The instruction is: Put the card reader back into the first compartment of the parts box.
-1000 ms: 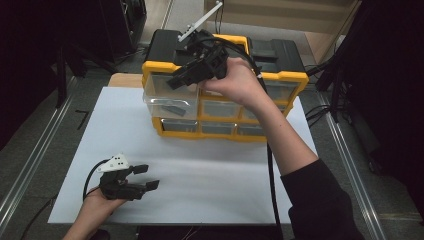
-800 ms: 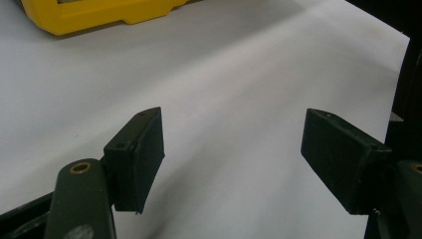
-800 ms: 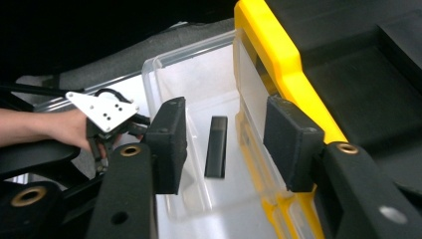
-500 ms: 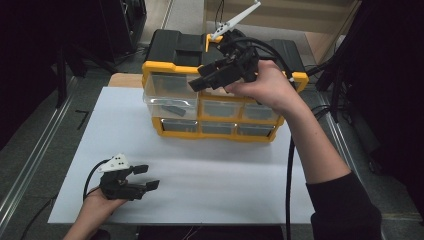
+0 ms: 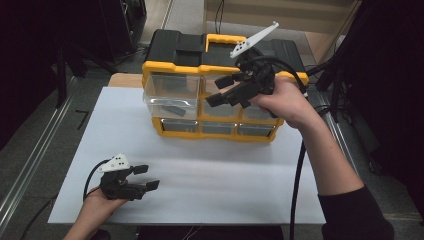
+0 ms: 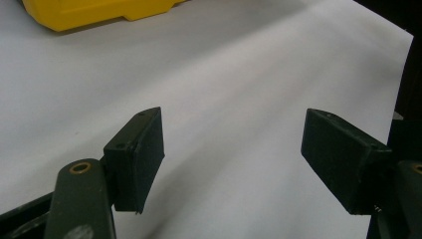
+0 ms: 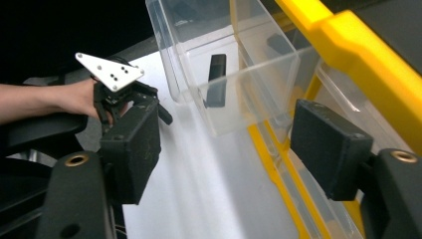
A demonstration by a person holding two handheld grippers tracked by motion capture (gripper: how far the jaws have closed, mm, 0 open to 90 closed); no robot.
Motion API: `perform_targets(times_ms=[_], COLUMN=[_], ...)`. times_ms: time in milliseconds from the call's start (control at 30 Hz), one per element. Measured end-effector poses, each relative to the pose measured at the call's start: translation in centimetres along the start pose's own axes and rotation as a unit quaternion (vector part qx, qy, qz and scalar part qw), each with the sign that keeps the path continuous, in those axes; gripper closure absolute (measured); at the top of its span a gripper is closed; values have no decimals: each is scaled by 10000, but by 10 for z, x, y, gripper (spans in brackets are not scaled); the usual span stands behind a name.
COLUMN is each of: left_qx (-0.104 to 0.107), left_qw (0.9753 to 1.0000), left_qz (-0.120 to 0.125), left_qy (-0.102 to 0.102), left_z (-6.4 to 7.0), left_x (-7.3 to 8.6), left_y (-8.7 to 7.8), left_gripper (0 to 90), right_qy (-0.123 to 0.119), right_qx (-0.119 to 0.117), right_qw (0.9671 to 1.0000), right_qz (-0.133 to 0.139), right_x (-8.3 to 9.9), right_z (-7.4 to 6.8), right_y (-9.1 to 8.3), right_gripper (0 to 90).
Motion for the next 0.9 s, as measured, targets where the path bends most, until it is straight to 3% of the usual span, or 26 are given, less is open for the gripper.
perform_targets(times_ms=[333, 500, 633, 900], left_qx=[-9, 2, 2, -3], left_qw=[10000, 10000, 10000, 10000], left_qz=[2, -13, -18, -8], left_qy=[-18, -14, -21, -23], left_z=[0, 0, 0, 0], left_x=[0, 0, 0, 0], left_y=[0, 0, 0, 0], left_gripper=[263, 263, 263, 263], right_qy=[46, 225, 300, 378], right_qx=[-122, -22, -98, -102], right_qw=[9999, 9997, 9993, 9992], right_qz=[110, 70, 207, 45], right_x=[23, 40, 49, 71], right_z=[-5, -4, -5, -6], right_y=[6, 12, 16, 32], right_gripper=[248, 238, 238, 238])
Point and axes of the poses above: each handheld gripper's, and its own axes: y roughly forward along the jaws, x roughly out of its underside, z roughly to its right, the point moved 8 cm from there along y, roughly forward along the jaws, and after that the axes turned 2 degrees about y, right-handed, at the moved point
